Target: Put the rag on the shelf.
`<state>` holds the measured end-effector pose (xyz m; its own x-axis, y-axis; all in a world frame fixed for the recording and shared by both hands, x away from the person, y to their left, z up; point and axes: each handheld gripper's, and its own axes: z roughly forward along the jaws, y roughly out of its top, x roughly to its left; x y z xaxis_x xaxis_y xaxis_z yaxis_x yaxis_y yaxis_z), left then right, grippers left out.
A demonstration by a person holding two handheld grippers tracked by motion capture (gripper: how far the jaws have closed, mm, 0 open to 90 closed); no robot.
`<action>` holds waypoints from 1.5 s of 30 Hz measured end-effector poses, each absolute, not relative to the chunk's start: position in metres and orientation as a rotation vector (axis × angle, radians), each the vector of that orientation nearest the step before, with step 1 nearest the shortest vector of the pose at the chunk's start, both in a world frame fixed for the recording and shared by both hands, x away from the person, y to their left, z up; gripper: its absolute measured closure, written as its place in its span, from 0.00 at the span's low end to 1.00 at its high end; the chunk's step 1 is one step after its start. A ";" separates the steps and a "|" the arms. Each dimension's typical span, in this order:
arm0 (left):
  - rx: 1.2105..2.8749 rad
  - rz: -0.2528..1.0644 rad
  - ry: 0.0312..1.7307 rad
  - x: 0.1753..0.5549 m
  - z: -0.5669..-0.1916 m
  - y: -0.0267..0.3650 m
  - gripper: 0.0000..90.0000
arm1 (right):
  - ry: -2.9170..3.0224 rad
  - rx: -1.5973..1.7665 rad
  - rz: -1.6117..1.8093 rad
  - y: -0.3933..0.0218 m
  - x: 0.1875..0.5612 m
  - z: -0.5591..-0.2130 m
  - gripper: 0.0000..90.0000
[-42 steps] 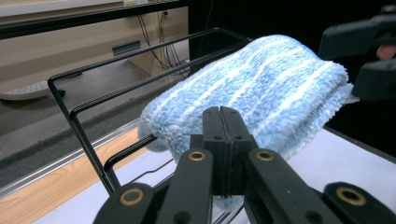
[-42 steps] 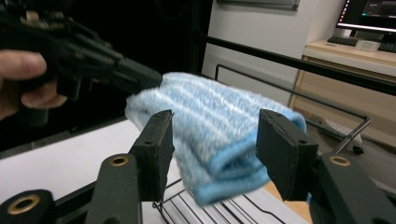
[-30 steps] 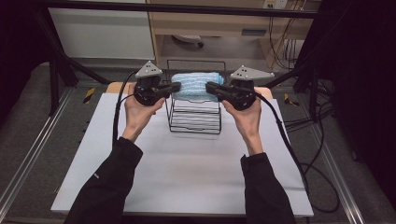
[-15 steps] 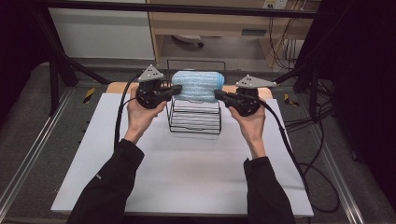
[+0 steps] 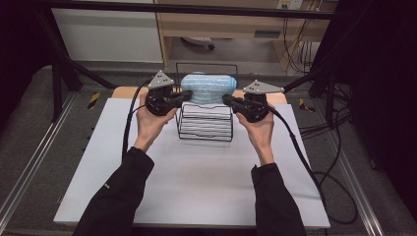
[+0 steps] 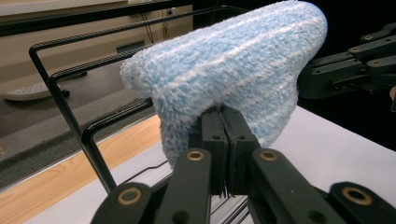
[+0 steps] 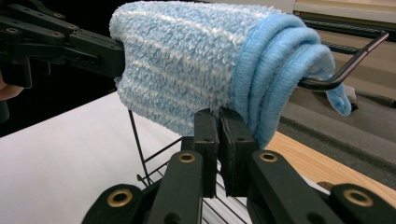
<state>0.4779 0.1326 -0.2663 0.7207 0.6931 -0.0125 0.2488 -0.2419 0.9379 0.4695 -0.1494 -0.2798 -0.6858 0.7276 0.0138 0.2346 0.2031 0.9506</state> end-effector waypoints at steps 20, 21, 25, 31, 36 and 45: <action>1.796 0.505 0.759 0.462 -0.249 0.143 0.72 | 2.006 0.835 1.533 -0.154 0.449 -0.259 0.78; 1.799 0.507 0.760 0.462 -0.248 0.143 0.70 | 2.005 0.833 1.533 -0.154 0.448 -0.257 0.77; 1.793 0.521 0.772 0.459 -0.244 0.148 0.63 | 1.997 0.835 1.536 -0.157 0.446 -0.253 0.72; 1.800 0.533 0.781 0.455 -0.241 0.156 0.54 | 1.985 0.844 1.543 -0.162 0.441 -0.248 0.65; 1.822 0.533 0.791 0.451 -0.246 0.163 0.46 | 1.980 0.854 1.538 -0.167 0.436 -0.244 0.54; 1.850 0.508 0.816 0.442 -0.262 0.181 0.38 | 1.994 0.874 1.534 -0.179 0.427 -0.244 0.41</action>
